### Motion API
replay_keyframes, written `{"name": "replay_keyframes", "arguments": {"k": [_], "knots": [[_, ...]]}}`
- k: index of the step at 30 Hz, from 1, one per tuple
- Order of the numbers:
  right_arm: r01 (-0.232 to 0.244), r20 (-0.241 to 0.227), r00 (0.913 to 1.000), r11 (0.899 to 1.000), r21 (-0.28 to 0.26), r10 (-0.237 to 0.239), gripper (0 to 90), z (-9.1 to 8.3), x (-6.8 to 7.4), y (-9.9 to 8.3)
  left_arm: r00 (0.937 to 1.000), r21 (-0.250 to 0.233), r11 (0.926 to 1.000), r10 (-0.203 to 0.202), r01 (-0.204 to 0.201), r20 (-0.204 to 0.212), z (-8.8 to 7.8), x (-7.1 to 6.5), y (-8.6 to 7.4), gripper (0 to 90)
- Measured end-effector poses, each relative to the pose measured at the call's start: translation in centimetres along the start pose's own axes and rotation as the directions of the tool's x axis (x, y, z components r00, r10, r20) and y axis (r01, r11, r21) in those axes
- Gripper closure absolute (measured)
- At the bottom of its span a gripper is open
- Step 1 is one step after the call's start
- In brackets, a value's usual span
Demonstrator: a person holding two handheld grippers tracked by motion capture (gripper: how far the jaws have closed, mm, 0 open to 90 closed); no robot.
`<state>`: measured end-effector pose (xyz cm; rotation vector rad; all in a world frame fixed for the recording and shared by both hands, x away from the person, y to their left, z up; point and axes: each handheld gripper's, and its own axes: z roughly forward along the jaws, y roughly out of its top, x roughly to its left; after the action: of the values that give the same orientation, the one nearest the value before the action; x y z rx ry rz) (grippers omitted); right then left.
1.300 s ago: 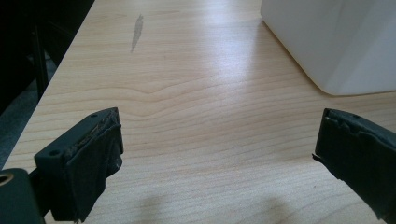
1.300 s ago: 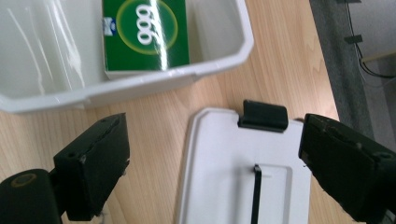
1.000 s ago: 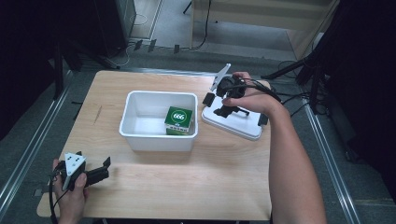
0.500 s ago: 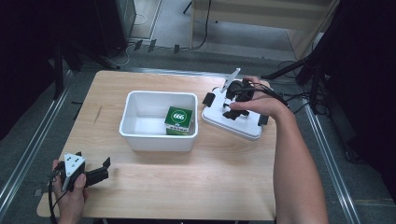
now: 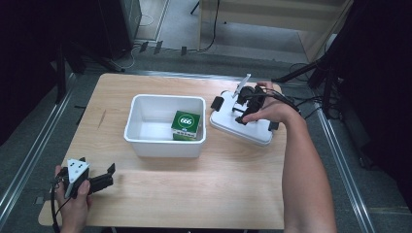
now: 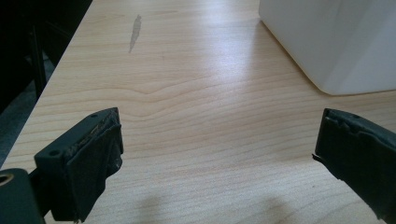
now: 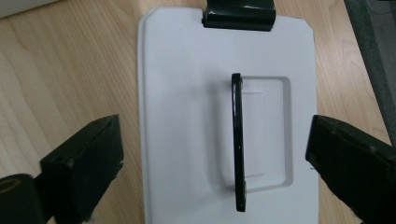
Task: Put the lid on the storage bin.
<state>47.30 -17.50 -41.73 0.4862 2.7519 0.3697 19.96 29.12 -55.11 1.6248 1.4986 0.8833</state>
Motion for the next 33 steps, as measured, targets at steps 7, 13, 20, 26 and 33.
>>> {"name": "replay_keyframes", "arguments": {"k": [7, 13, 20, 26, 33], "knots": [[-0.015, 0.034, 0.9993, 0.999, 0.041, 0.014, 15.4, 1.4, -0.4, -0.3, 1.0, -0.001, 1.0, -0.003, 0.003, 0.001, 0.0, 0.0, 0.0, 1.6], [-0.026, 0.039, 0.9989, 0.998, 0.059, 0.024, 25.6, 2.7, -0.8, -0.7, 1.0, 0.001, 1.0, 0.002, -0.002, 0.001, 0.0, 0.0, 0.0, 1.6], [-0.033, 0.033, 0.999, 0.997, 0.068, 0.031, 31.3, 3.8, -1.3, -1.1, 1.0, 0.003, 1.0, 0.004, -0.004, 0.0, 0.0, 0.0, 0.0, 1.6], [-0.047, 0.071, 0.9966, 0.996, 0.074, 0.042, 43.1, 4.7, -1.7, -1.4, 1.0, 0.006, 1.0, 0.007, -0.007, 0.0, 0.0, 0.0, 0.0, 1.5], [-0.026, 0.099, 0.995, 0.992, 0.126, 0.013, 54.2, 5.9, -1.6, -1.4, 1.0, 0.007, 1.0, 0.005, -0.005, -0.001, 0.0, 0.0, 0.0, 1.6]]}}
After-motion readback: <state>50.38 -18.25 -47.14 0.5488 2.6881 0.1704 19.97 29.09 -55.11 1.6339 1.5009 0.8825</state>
